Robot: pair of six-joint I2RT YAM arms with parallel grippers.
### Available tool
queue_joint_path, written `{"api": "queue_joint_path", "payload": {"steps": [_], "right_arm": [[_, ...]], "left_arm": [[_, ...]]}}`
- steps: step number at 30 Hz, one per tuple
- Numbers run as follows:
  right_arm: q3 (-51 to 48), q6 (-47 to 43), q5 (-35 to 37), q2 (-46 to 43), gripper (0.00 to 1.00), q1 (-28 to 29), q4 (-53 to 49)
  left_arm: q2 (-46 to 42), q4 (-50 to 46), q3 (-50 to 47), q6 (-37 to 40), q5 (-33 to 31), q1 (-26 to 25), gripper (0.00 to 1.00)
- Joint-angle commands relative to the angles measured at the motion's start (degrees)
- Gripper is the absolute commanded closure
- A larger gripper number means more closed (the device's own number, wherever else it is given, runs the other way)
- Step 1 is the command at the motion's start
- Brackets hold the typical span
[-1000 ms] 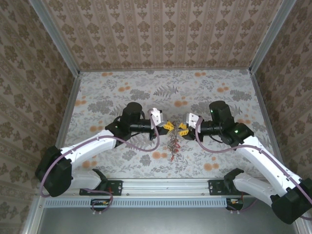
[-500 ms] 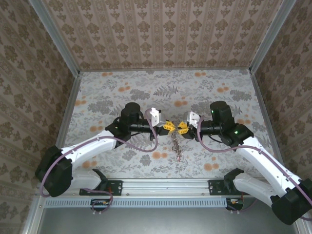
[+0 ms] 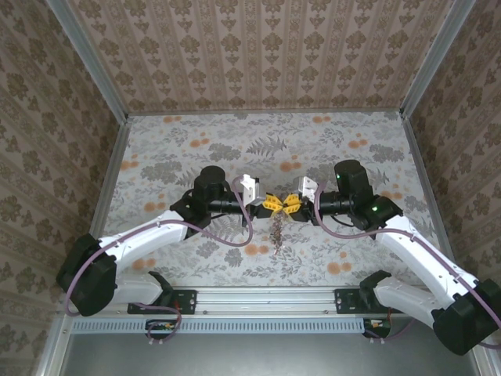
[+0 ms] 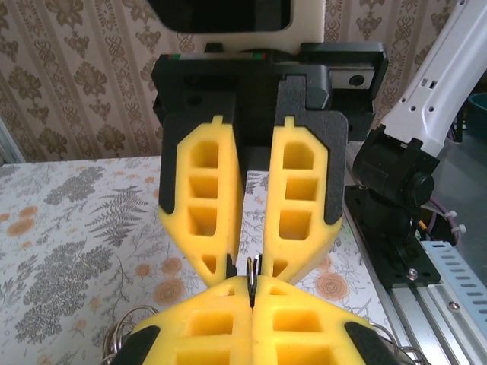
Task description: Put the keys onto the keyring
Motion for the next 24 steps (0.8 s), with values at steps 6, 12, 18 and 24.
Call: {"api": "queue_joint_path", "payload": {"steps": [6,12,18,24], "right_arm": [[0.4,0.7,-3.2,1.3,0.98,0.2,0.4],[4.7,-4.2,2.7,1.6,1.0,0.2,-9.8],[13.6,-11.1,14.0,6.1,1.0,3.4,-26.9],[16.7,-10.3,18.5,8.4,1.0,5.5,-28.9]], "left_arm": [[-0.2,4.7,0.2,-0.4,1.6,-0.5,1.0],[-2.4,-12.0,2.1,6.8,-7.1,-0.4,0.9],[-1.4,-24.6,5.9,12.1,-9.3,-0.4,0.85],[0.1,-19.5,6.2,9.1,-7.2,-0.8,0.79]]}}
